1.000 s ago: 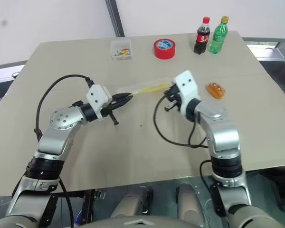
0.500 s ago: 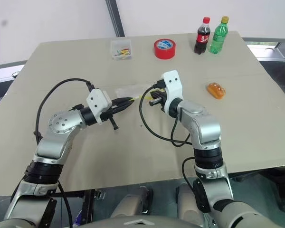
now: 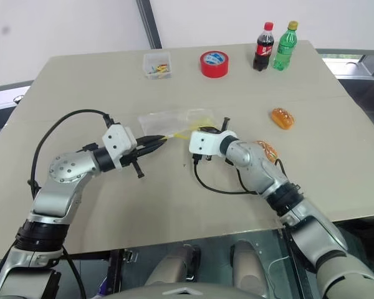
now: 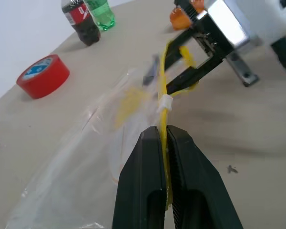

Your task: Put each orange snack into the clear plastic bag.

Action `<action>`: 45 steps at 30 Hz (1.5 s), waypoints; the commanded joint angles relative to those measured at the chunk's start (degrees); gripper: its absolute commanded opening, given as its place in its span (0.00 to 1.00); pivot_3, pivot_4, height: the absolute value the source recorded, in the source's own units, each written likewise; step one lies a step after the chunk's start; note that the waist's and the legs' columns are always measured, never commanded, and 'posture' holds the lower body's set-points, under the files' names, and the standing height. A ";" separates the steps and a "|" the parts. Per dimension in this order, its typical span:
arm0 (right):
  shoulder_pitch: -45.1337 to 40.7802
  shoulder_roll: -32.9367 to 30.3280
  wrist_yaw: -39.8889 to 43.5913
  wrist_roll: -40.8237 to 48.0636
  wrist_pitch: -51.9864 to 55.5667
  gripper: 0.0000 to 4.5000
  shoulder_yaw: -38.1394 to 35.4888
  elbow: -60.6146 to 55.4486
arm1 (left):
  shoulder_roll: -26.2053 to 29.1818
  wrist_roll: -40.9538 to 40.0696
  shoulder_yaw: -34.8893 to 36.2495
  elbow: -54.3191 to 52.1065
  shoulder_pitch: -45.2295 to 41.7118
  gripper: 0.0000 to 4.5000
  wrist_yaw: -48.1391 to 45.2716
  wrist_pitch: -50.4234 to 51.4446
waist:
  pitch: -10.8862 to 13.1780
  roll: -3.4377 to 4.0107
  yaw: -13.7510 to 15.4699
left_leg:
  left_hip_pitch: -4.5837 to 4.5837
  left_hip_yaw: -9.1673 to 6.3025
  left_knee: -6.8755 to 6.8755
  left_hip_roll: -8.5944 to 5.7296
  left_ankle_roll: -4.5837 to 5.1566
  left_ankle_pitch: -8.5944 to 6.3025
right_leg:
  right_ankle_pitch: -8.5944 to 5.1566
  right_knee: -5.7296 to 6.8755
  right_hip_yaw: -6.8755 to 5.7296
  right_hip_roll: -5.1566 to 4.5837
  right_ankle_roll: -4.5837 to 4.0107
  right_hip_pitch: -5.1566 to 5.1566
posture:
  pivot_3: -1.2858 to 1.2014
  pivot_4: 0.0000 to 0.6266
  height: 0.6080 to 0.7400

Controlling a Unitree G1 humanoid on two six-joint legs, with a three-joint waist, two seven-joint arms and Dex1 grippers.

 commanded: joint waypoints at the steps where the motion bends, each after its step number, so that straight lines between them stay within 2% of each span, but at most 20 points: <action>1: -2.42 0.50 -2.64 -3.85 -4.77 0.60 0.06 2.73 | 0.73 -0.85 2.48 -1.12 0.42 0.00 0.37 -0.93 | 0.00 0.00 0.19 | 0.00 0.00 0.00 0.00 0.00 0.00 | 0.00 -0.01 0.00 0.00 0.00 0.00 | 0.52 0.24 1.00; 5: -1.66 0.11 -3.00 -4.86 -6.15 0.98 -2.07 1.58 | 0.02 -1.35 3.73 -1.67 1.42 0.00 2.05 0.58 | 0.00 0.00 0.20 | -0.01 -0.01 0.00 0.00 0.00 0.00 | 0.00 -0.02 0.01 0.00 0.00 0.00 | 0.52 0.24 1.00; 9: 1.69 -0.91 2.12 0.37 -3.46 0.98 -6.94 -5.46 | -0.74 -0.83 3.74 -1.44 1.06 0.00 4.49 2.53 | 0.00 0.00 0.43 | -0.01 -0.03 0.00 0.00 0.00 0.00 | 0.00 -0.01 0.00 0.01 0.00 0.01 | 0.52 0.24 1.00; 13: 7.80 -3.29 13.36 10.61 6.86 0.98 -13.67 -19.13 | -1.23 0.53 2.74 0.32 -0.13 0.00 6.47 3.51 | 0.00 0.00 0.60 | -0.03 -0.05 0.02 -0.01 0.01 -0.01 | 0.00 -0.04 -0.01 0.00 0.00 0.04 | 0.52 0.24 1.00; 17: 12.14 -4.51 18.55 17.58 19.55 0.98 -19.94 -29.80 | -1.90 0.80 2.09 1.15 -1.50 0.00 6.83 3.69 | 0.00 0.00 0.41 | -0.02 -0.07 0.02 0.02 0.01 -0.01 | 0.00 -0.02 -0.03 0.02 0.00 0.04 | 0.52 0.24 1.00; 19: 15.99 -7.61 20.67 19.86 26.38 0.98 -24.39 -34.11 | -2.14 0.84 1.84 1.72 -2.20 0.00 6.75 3.45 | -0.01 -0.02 0.72 | -0.02 -0.06 0.02 0.05 0.02 -0.01 | 0.00 -0.02 -0.02 0.03 0.00 0.04 | 0.52 0.24 1.00; 24: 23.77 -11.94 21.15 23.97 38.24 0.98 -31.91 -38.89 | -2.25 0.60 1.68 2.60 -3.00 0.00 5.88 3.07 | -0.01 -0.03 1.40 | -0.02 -0.06 0.08 -0.01 0.08 -0.05 | 0.00 -0.07 -0.05 -0.03 0.00 0.15 | 0.52 0.24 1.00; 32: 29.35 -9.24 17.40 30.26 47.07 0.98 -38.27 -39.45 | -2.57 0.45 1.39 2.78 -3.50 0.00 5.27 3.36 | -0.01 -0.03 1.44 | 0.04 0.01 0.07 0.04 0.08 -0.06 | 0.00 -0.05 -0.01 -0.04 0.01 0.16 | 0.52 0.24 1.00; 35: 29.84 -8.18 16.48 32.29 48.28 0.80 -39.50 -38.61 | -2.81 0.21 1.40 2.73 -3.75 0.00 5.13 3.54 | -0.01 -0.02 1.73 | 0.03 0.00 0.08 0.04 0.08 -0.06 | 0.00 -0.05 -0.02 -0.04 0.01 0.16 | 0.52 0.24 1.00; 39: 30.41 -8.51 15.95 33.87 48.13 0.41 -39.31 -38.74 | -2.94 -0.30 1.62 2.89 -4.34 0.00 4.65 3.58 | -0.01 -0.03 1.92 | 0.03 0.00 0.08 0.04 0.08 -0.06 | 0.01 -0.05 -0.03 -0.04 0.01 0.16 | 0.52 0.24 1.00; 40: 30.12 -8.57 15.97 34.31 47.92 0.36 -39.05 -39.20 | -2.95 -0.45 1.66 2.88 -4.42 0.00 4.46 3.45 | -0.01 -0.03 1.90 | 0.03 0.00 0.08 0.04 0.08 -0.06 | 0.00 -0.05 -0.03 -0.04 0.01 0.16 | 0.52 0.24 1.00; 45: 28.54 -8.68 16.27 35.91 47.57 0.36 -35.94 -41.17 | -2.90 -0.69 1.95 2.47 -4.32 0.00 3.98 3.39 | -0.01 -0.03 1.86 | 0.03 0.00 0.08 0.04 0.08 -0.06 | 0.00 -0.05 -0.03 -0.04 0.01 0.16 | 0.52 0.24 1.00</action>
